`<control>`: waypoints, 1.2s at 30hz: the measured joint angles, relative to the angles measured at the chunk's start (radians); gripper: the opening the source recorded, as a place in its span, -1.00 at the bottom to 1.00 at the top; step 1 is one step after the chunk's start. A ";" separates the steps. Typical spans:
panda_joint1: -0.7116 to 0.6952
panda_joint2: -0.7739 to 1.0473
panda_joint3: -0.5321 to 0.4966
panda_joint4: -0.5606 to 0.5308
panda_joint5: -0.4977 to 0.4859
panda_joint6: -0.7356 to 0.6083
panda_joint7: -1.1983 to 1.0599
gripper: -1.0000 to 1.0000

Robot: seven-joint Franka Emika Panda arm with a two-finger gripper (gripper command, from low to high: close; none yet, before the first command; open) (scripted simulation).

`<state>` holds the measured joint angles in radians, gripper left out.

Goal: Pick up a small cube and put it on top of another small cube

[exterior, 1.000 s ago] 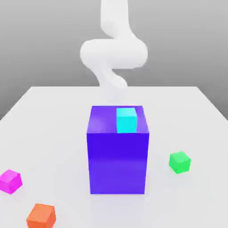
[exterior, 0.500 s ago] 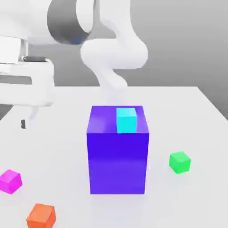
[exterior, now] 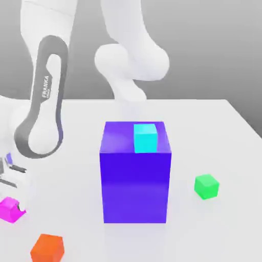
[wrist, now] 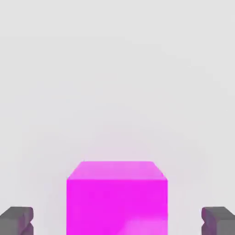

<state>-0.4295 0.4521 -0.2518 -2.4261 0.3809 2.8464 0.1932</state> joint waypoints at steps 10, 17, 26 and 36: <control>0.061 -0.125 -0.082 -0.032 -0.100 -0.092 0.075 -1.00; 0.242 -0.278 0.040 -0.085 -0.138 -0.129 0.186 -1.00; 0.643 -0.472 0.293 -0.222 -0.132 -0.139 0.371 -1.00; 0.856 -0.640 0.575 -0.459 -0.232 -0.135 0.727 -1.00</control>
<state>0.4267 -0.1882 0.3235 -2.8847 0.1485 2.7116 0.9199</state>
